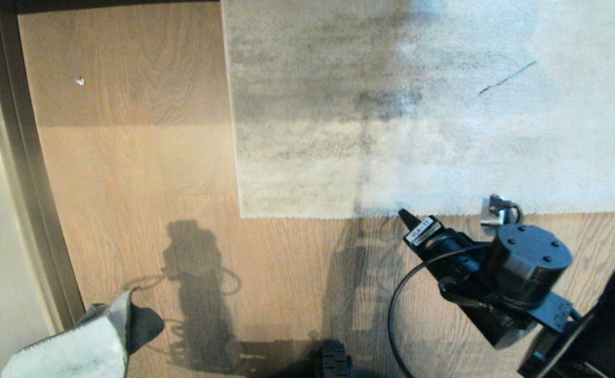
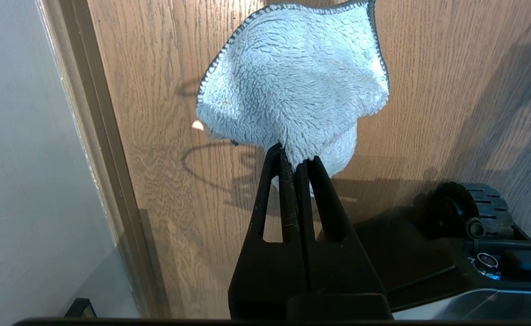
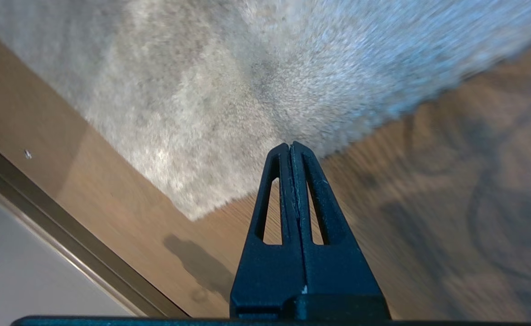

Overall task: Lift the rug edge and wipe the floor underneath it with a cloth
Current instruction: Put down the rag

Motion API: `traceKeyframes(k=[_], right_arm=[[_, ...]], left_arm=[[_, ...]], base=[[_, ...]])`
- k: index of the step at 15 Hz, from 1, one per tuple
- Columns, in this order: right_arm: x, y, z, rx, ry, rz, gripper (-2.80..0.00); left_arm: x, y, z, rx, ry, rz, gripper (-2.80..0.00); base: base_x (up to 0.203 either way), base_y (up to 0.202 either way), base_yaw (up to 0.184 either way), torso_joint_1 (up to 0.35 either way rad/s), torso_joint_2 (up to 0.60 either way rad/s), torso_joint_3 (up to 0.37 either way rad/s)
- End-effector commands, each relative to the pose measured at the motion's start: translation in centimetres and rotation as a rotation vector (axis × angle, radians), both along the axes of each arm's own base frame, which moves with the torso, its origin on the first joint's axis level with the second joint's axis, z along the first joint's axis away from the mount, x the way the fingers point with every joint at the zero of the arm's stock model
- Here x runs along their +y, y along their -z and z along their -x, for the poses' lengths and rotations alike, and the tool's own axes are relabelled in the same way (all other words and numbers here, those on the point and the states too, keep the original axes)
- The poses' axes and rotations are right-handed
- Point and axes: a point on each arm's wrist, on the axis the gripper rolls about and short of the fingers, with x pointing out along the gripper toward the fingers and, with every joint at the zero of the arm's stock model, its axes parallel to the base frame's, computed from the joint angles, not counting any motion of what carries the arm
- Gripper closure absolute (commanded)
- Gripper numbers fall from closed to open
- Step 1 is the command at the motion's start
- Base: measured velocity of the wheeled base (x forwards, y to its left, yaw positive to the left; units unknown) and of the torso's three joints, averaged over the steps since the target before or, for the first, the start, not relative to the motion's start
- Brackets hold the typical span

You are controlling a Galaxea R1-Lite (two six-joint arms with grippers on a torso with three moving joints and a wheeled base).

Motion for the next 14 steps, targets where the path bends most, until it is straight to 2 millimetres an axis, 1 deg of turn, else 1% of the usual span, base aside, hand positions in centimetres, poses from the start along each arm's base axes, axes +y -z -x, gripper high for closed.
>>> traceKeyframes(k=[1,7,10,14], right_arm=[[-2.4,-1.9,2.9,-0.068,0.006,0.001,0.0],[-6.0,-2.1,7.3,-0.142,0.029,0.287,0.0],[-7.5,-0.8,8.9,-0.123,0.038,0.434,0.0],[-8.8,-0.3,7.7,-0.097,0.136,0.543,0.0]], left_arm=[[0.0,0.0,0.0,0.001,-0.001,0.002,0.0],[0.0,0.0,0.0,0.001,-0.001,0.0,0.0],[0.0,0.0,0.0,0.001,-0.001,0.001,0.0],[0.0,0.0,0.0,0.001,-0.001,0.002,0.0]], base=[[0.0,0.0,0.0,0.0,0.0,0.0],[0.0,0.0,0.0,0.0,0.0,0.0],[0.0,0.0,0.0,0.0,0.0,0.0],[0.0,0.0,0.0,0.0,0.0,0.0]])
